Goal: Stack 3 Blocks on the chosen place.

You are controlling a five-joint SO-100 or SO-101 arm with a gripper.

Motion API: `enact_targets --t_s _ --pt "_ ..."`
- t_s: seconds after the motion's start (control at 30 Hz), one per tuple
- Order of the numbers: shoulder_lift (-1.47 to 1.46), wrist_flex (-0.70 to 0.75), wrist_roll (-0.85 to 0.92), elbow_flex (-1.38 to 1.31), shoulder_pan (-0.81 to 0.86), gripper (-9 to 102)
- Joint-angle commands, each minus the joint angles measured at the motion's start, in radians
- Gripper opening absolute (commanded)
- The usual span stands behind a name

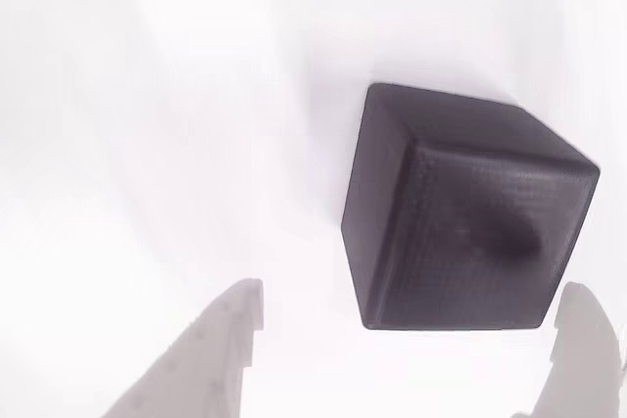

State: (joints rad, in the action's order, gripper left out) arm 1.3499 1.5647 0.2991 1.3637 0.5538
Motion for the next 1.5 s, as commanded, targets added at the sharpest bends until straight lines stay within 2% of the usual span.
enact_targets --t_s 0.0,0.3,0.7,0.83,1.0,1.2,1.47 --pt "-0.037 0.008 -0.044 -0.117 -0.003 37" --pt "-0.086 0.008 -0.092 -0.161 -0.074 37" --pt "-0.233 0.006 -0.092 -0.241 -0.023 36" --pt "-0.253 0.002 -0.092 -0.261 -0.029 28" --pt "-0.256 -0.009 -0.092 -0.261 -0.052 23" --pt "-0.14 0.003 -0.075 -0.193 -0.078 22" --pt "0.247 0.008 0.011 0.04 -0.149 22"
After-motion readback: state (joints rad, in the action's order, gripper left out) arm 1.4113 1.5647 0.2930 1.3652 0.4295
